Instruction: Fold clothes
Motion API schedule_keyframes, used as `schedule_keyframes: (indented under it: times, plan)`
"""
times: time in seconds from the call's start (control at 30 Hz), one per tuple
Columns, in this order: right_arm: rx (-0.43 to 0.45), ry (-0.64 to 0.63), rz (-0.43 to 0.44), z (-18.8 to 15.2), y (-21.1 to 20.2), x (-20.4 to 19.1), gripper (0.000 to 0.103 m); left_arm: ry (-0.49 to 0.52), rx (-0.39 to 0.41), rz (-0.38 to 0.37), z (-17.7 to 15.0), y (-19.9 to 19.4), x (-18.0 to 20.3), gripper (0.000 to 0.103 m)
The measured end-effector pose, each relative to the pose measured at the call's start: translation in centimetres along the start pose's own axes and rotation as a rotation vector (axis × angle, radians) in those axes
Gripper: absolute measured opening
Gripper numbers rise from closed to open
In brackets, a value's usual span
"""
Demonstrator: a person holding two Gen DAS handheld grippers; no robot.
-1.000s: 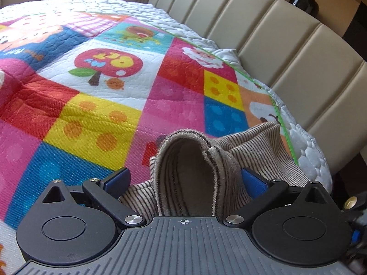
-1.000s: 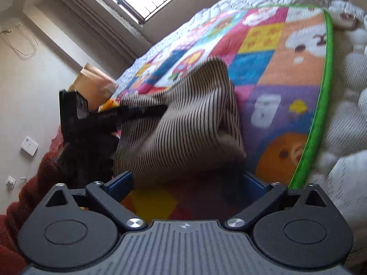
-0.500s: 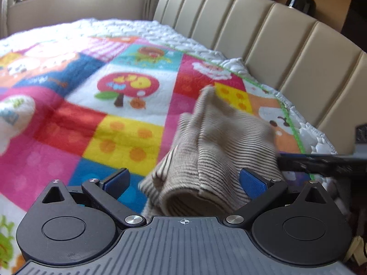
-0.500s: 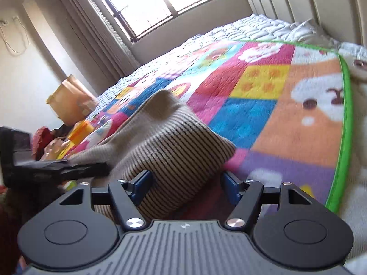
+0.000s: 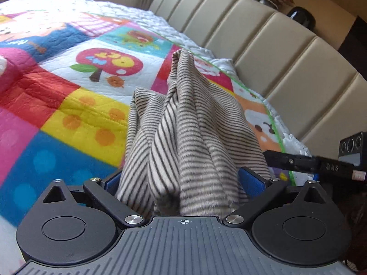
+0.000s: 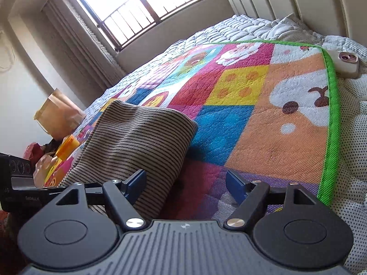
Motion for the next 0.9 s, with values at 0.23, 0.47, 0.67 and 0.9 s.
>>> schedule_keyframes:
  times: [0.23, 0.47, 0.67, 0.9]
  plan:
    - [-0.023, -0.053, -0.016, 2.0, 2.0, -1.4, 0.077, -0.027, 0.024, -0.034, -4.0, -1.6, 4.2, 0.099]
    - [0.025, -0.256, -0.114, 3.8, 3.6, -5.3, 0.077, -0.051, 0.059, -0.096, -6.2, -3.2, 7.4, 0.099]
    - [0.157, -0.379, -0.119, 2.7, -1.9, -6.7, 0.080, -0.066, 0.161, 0.028, -5.0, -6.4, 5.7, 0.103]
    - [0.293, -0.576, -0.028, -2.2, -7.0, -10.5, 0.080, -0.055, 0.194, 0.118, -3.8, -8.3, 4.8, 0.103]
Point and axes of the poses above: each gripper's, at about its wrist camera, not at the fingertips, and y roughly the way its jaws point, x to its right, z to its top, the point moved 10 cm from there along y, roughly the way its jaws point, and after that the axes turned 15 degrees about -z, right-handed, at the moved point
